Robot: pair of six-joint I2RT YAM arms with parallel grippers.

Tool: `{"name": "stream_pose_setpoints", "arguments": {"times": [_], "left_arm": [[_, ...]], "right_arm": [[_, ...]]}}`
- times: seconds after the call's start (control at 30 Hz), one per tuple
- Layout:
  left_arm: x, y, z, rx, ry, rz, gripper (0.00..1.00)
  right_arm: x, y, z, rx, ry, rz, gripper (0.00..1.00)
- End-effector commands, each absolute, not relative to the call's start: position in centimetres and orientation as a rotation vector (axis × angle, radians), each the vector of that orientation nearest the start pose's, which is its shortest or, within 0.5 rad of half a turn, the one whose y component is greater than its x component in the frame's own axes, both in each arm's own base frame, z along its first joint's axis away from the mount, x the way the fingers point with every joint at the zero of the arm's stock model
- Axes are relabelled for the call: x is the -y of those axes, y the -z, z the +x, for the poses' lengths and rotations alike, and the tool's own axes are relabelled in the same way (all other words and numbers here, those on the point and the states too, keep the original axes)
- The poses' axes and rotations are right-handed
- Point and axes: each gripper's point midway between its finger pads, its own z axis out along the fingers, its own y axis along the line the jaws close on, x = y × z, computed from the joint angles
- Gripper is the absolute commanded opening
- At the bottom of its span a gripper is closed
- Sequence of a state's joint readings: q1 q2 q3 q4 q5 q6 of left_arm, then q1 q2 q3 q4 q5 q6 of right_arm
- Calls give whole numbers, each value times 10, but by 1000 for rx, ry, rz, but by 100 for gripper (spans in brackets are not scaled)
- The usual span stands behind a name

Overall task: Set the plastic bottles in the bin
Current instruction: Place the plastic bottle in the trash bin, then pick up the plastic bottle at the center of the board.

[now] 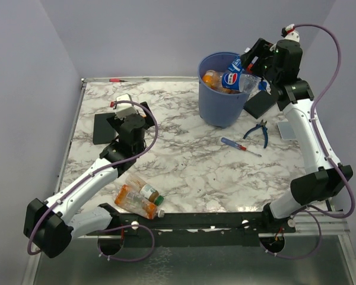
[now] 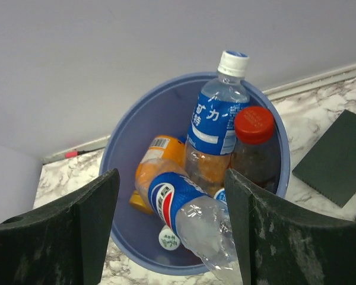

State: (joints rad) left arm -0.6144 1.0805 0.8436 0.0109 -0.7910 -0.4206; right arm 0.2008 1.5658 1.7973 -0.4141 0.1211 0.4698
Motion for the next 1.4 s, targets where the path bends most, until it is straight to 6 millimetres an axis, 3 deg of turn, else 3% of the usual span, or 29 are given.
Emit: {"name": "stream_pose_setpoints", "arguments": {"times": [0.0, 0.2, 0.4, 0.53, 0.67, 0.87, 1.1, 1.37], "left_arm": [[105, -275, 353, -1670, 97, -421, 99], [88, -274, 385, -1711, 85, -511, 99], [57, -230, 432, -1817, 143, -710, 99], [43, -192, 450, -1875, 116, -809, 99], [34, -146, 453, -1965, 29, -858, 99], [35, -82, 440, -2114, -46, -886, 99], [29, -46, 429, -2185, -132, -887, 97], [32, -11, 417, -2272, -153, -884, 85]], "right_arm": [[-93, -428, 456, -1687, -434, 329, 75], [-93, -472, 418, -1585, -514, 320, 76], [-112, -496, 333, -1381, -755, 182, 75], [-141, -471, 295, -1414, -923, 22, 74], [-155, -436, 270, -1483, -1026, -25, 73], [-155, -406, 257, -1543, -1024, -13, 73], [-157, -408, 251, -1537, -1026, -31, 73], [-157, -418, 248, -1527, -1029, -39, 73]]}}
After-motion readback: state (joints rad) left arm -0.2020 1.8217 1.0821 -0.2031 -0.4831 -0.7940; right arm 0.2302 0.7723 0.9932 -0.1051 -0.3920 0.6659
